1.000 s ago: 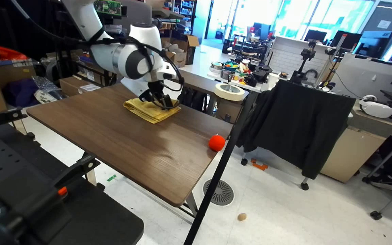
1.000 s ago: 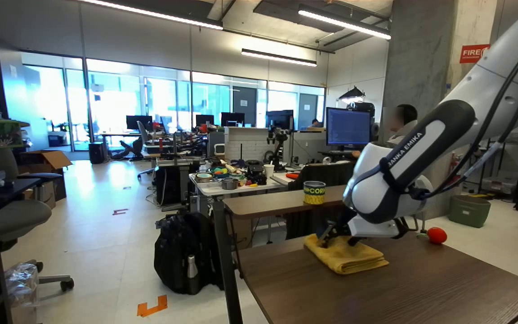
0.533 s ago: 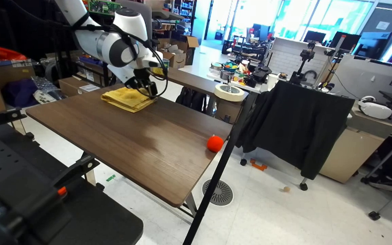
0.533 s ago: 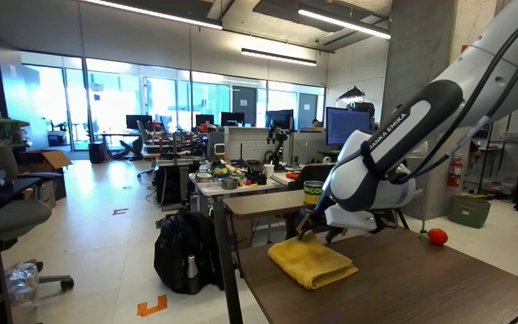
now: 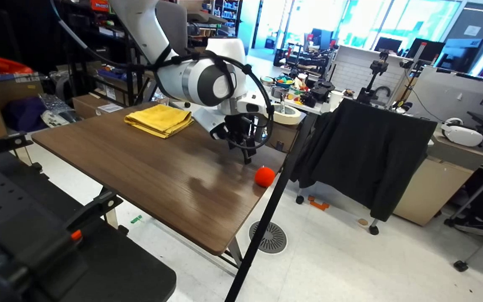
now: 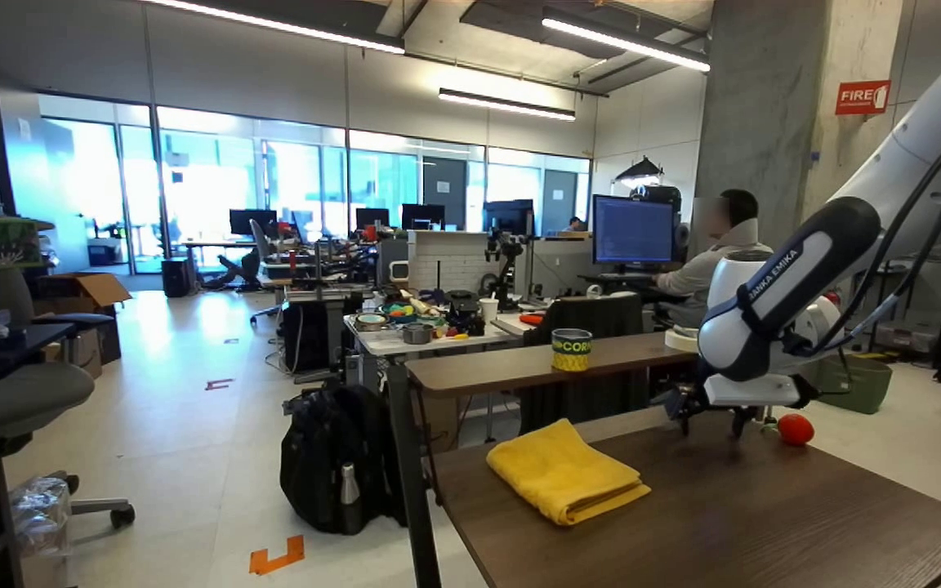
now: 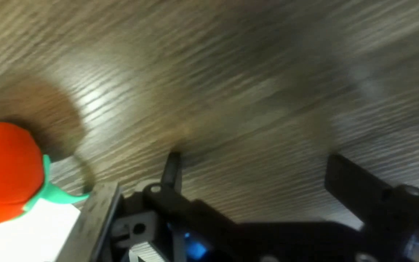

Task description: Wipe the table with the yellow towel

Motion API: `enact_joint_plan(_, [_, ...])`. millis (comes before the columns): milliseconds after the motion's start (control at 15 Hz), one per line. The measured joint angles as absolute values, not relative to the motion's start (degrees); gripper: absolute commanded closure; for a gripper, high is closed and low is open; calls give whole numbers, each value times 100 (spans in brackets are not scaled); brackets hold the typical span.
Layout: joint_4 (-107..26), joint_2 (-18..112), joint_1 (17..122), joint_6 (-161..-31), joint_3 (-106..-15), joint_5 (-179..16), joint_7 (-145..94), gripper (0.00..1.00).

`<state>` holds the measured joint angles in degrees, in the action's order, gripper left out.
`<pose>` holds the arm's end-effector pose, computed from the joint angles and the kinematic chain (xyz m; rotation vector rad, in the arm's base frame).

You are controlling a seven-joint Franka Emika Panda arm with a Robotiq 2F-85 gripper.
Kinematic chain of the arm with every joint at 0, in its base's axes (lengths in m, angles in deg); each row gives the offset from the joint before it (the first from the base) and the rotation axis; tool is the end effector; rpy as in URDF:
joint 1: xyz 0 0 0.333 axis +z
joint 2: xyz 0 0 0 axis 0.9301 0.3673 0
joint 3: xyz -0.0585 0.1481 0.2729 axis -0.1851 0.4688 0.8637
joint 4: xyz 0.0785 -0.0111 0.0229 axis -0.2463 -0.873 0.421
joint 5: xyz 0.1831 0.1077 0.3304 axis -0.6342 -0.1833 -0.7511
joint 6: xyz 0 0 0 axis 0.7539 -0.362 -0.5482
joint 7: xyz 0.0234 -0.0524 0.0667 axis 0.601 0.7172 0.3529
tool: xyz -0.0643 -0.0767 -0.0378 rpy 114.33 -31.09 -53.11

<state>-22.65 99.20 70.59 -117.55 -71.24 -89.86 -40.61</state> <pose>0.7272 -0.1147 0.0430 2.8875 -0.6780 0.4061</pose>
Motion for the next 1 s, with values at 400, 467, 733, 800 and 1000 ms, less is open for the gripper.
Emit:
enact_joint_plan(400, [-2965, 8871, 7053, -11256, -6268, -8786, -2929, 0])
enact_joint_plan(467, [-3167, 8625, 7071, -11283, -6075, -8783, -2743, 0])
enact_joint_plan(733, [-3628, 8028, 7105, -11261, -5403, -8800, -2343, 0])
enact_joint_plan(800, [-3647, 8025, 7113, -11252, -5275, -8801, -2315, 0])
enact_joint_plan(1000, [-3597, 8243, 7291, -11255, -5133, -8800, -2360, 0])
